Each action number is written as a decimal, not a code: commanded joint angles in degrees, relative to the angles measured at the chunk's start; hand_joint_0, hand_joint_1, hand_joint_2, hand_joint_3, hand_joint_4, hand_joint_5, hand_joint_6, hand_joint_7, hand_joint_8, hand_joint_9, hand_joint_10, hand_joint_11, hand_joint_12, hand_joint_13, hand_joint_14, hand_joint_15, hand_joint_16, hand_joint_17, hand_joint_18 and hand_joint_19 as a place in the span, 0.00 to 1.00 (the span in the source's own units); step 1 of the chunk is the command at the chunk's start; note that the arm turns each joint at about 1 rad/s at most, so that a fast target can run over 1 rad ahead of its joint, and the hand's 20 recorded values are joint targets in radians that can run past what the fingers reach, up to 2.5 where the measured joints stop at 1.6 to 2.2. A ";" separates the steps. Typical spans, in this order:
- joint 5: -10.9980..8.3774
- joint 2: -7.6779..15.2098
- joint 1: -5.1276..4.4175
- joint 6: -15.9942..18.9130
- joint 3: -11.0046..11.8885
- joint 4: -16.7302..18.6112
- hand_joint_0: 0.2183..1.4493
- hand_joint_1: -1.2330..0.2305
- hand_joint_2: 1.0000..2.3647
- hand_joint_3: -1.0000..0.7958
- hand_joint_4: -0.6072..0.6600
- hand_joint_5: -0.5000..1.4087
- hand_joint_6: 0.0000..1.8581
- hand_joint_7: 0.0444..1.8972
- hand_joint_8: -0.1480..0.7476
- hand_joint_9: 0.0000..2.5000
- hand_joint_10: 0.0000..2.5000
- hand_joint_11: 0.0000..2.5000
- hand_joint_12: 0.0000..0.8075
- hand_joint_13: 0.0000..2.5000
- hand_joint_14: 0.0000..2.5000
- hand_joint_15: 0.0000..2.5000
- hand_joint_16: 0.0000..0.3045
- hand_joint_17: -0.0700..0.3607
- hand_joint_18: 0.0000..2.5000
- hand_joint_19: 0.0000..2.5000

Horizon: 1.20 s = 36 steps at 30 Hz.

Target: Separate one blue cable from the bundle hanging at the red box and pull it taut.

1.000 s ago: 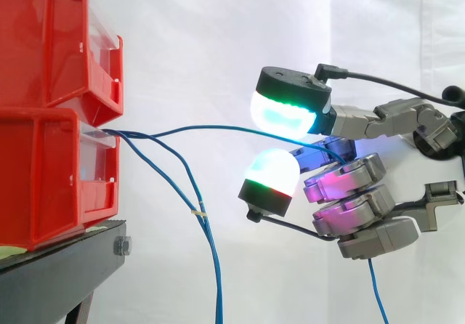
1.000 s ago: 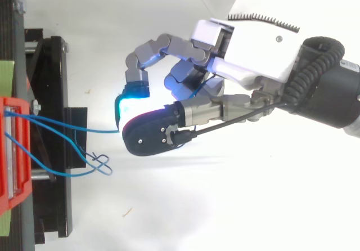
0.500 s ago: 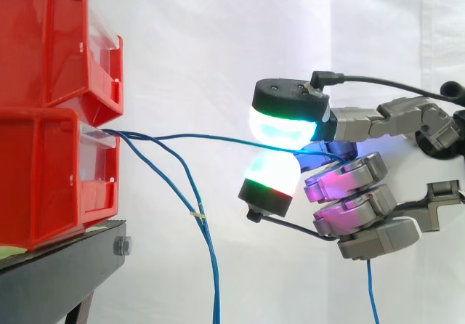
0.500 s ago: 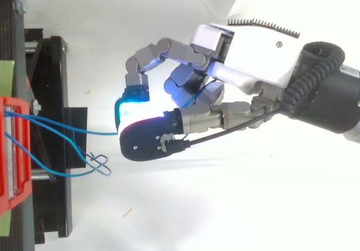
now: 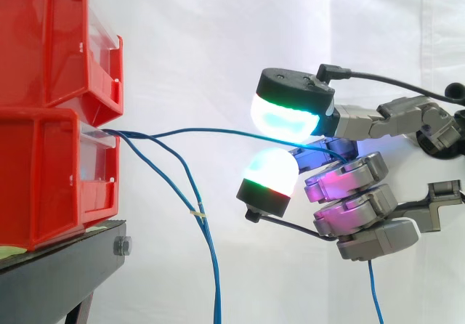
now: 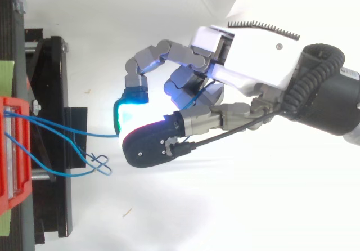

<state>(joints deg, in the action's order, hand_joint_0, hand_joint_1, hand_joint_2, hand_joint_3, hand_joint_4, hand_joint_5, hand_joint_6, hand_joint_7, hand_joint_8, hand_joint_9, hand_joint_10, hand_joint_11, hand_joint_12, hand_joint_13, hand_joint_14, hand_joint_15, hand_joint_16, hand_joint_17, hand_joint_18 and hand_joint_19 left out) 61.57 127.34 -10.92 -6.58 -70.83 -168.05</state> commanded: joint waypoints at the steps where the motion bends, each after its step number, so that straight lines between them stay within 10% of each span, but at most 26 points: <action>1: -0.22 0.01 -0.07 -0.01 -0.01 0.01 0.27 0.45 0.00 0.28 0.58 0.17 0.48 0.58 0.45 0.44 0.67 0.67 0.43 0.37 0.95 0.70 0.14 0.38 0.52 0.70; 17: -0.22 0.01 -0.07 0.08 0.08 -0.08 0.31 0.34 0.02 0.49 0.49 0.17 0.49 0.64 0.43 0.45 0.64 0.70 0.41 0.38 0.91 0.72 0.13 0.37 0.52 0.69; 36: -0.49 -0.08 -0.16 0.78 -0.01 1.06 0.33 0.29 0.02 0.44 0.47 0.16 0.49 0.64 0.42 0.43 0.67 0.71 0.40 0.38 0.89 0.73 0.13 0.37 0.51 0.69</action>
<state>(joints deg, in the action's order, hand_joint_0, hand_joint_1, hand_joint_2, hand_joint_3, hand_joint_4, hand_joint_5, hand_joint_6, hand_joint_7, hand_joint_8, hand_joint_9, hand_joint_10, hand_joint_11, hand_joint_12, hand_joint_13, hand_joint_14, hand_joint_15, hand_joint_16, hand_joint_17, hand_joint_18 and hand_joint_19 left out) 61.26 127.33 -11.07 -5.80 -70.84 -167.24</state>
